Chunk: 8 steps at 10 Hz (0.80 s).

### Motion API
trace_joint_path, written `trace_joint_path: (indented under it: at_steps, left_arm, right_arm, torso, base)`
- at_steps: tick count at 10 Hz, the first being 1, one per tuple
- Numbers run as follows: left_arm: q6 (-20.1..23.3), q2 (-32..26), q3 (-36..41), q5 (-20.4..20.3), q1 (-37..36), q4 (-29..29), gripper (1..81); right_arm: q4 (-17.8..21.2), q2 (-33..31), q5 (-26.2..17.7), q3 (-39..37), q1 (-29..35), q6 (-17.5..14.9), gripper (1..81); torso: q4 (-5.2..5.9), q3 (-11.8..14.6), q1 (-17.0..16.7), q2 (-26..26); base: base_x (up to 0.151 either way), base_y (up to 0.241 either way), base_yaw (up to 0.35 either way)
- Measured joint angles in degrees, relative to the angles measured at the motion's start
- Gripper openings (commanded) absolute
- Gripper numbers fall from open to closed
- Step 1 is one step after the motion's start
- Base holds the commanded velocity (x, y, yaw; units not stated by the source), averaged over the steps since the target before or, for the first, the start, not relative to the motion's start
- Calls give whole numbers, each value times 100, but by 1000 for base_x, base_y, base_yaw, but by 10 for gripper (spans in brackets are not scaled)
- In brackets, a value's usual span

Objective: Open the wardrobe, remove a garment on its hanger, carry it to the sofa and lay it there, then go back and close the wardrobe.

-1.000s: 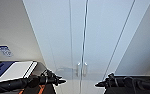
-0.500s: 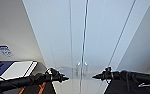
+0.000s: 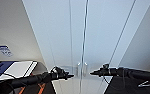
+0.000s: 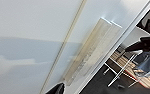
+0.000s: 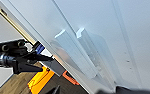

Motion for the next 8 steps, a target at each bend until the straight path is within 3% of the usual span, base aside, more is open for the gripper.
trace_joint_path:
  at_steps: [5,8]
  left_arm:
    - [-59,397,-623,0,2,0,811]
    - [-61,623,-901,2,2,0,811]
  right_arm:
    - [15,745,0,-752,7,4,811]
    - [23,896,0,-823,158,56,811]
  torso:
    - [0,-5,2,5]
    - [0,-5,4,5]
  base:
    - [0,0,0]
    - [0,0,0]
